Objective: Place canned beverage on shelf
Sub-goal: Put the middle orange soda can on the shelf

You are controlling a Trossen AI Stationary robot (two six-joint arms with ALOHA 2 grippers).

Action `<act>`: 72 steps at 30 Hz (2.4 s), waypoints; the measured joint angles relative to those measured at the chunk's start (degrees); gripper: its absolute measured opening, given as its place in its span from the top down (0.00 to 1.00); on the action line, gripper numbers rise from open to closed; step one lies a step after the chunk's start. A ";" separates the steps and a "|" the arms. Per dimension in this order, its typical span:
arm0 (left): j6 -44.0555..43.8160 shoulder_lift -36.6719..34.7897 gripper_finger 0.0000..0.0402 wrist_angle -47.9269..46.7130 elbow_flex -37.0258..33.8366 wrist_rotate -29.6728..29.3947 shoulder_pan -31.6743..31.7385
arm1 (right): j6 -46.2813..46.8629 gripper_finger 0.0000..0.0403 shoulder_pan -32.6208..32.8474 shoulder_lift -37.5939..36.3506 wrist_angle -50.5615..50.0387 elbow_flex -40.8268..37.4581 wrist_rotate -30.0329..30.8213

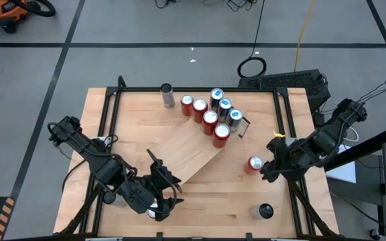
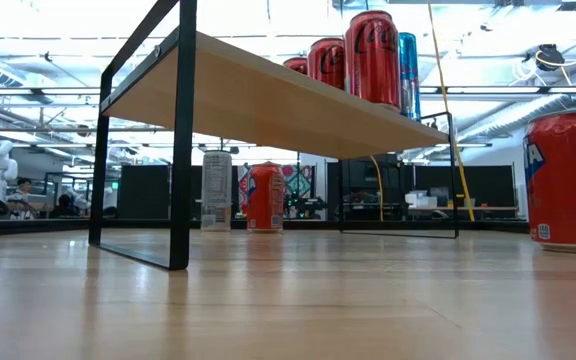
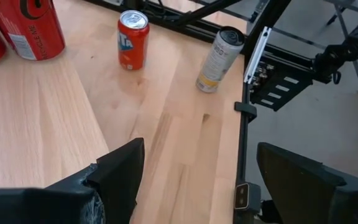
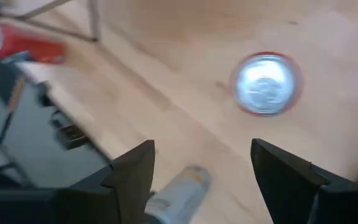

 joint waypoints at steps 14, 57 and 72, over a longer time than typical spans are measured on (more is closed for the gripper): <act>2.05 -0.04 0.22 2.61 0.00 0.83 3.68 | -1.23 0.29 -5.23 1.46 -5.17 -0.09 -0.19; 4.98 -0.04 0.22 5.66 0.00 8.28 11.39 | -30.88 0.05 -19.68 7.07 -1.60 -8.15 -7.68; 4.59 -0.04 0.22 4.33 0.00 10.40 11.21 | -29.63 0.05 -19.66 13.73 0.62 -8.15 -9.55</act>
